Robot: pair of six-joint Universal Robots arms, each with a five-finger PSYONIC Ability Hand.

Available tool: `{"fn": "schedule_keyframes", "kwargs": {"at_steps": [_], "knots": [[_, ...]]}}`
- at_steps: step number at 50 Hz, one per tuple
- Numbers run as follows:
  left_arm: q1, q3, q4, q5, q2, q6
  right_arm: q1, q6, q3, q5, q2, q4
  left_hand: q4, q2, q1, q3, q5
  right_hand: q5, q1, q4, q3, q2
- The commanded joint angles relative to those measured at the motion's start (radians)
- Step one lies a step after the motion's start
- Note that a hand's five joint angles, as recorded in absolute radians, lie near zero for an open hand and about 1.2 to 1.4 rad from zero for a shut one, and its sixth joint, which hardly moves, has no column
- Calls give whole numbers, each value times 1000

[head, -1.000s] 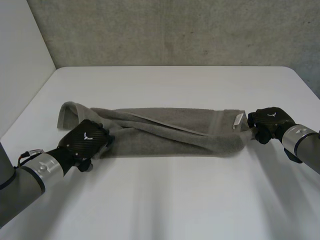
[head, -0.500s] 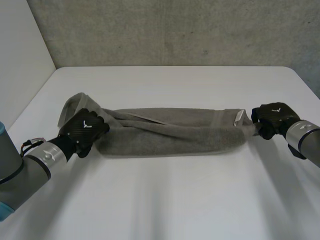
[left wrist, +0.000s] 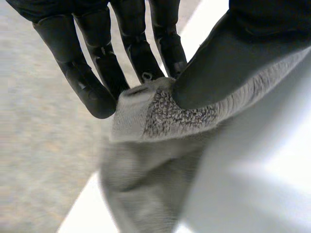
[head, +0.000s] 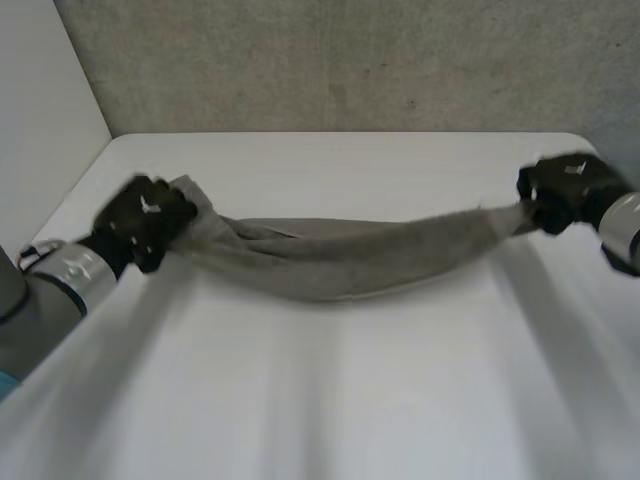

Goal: Fold the towel.

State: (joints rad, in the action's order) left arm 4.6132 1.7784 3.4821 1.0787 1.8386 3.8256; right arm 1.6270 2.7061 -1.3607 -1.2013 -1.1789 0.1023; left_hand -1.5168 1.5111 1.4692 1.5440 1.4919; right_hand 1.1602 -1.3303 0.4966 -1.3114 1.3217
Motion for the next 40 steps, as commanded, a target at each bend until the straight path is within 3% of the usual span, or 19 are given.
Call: {"fn": "schedule_keyframes", "kwargs": {"at_steps": [1, 5, 8, 14, 19, 30, 36, 40], "knots": [[-5, -122, -21, 86, -194, -313, -6, 0, 160, 45, -171, 157, 121, -115, -73, -148, -270, 62, -66, 900, -85, 75], [-5, -194, -60, 118, -269, -464, -30, -12, 251, 61, -235, 255, 121, -115, -73, -148, -270, 62, -66, 900, -85, 75], [-5, -226, -107, 122, -272, -475, -33, -49, 290, 57, -228, 301, 121, -115, -73, -148, -270, 62, -66, 900, -85, 75], [-7, -237, -155, 127, -190, -471, -18, -189, 308, 32, -157, 390, 121, -115, -73, -148, -270, 62, -66, 900, -85, 75], [-19, -278, -213, 127, -8, -466, 30, -314, 307, -55, -50, 439, 121, -115, -73, -148, -270, 62, -66, 900, -85, 75], [-36, -373, -265, 124, 206, -337, 62, -333, 324, -84, 88, 432, 121, -115, -73, -148, -270, 62, -66, 900, -85, 75], [-57, -481, -256, 132, 309, -281, 116, -305, 422, -106, 208, 320, 121, -115, -73, -148, -270, 62, -66, 900, -85, 75], [-108, -667, -223, 209, 330, -297, 136, -218, 523, -199, 226, 57, 121, -115, -73, -148, -270, 62, -66, 900, -85, 75]]}}
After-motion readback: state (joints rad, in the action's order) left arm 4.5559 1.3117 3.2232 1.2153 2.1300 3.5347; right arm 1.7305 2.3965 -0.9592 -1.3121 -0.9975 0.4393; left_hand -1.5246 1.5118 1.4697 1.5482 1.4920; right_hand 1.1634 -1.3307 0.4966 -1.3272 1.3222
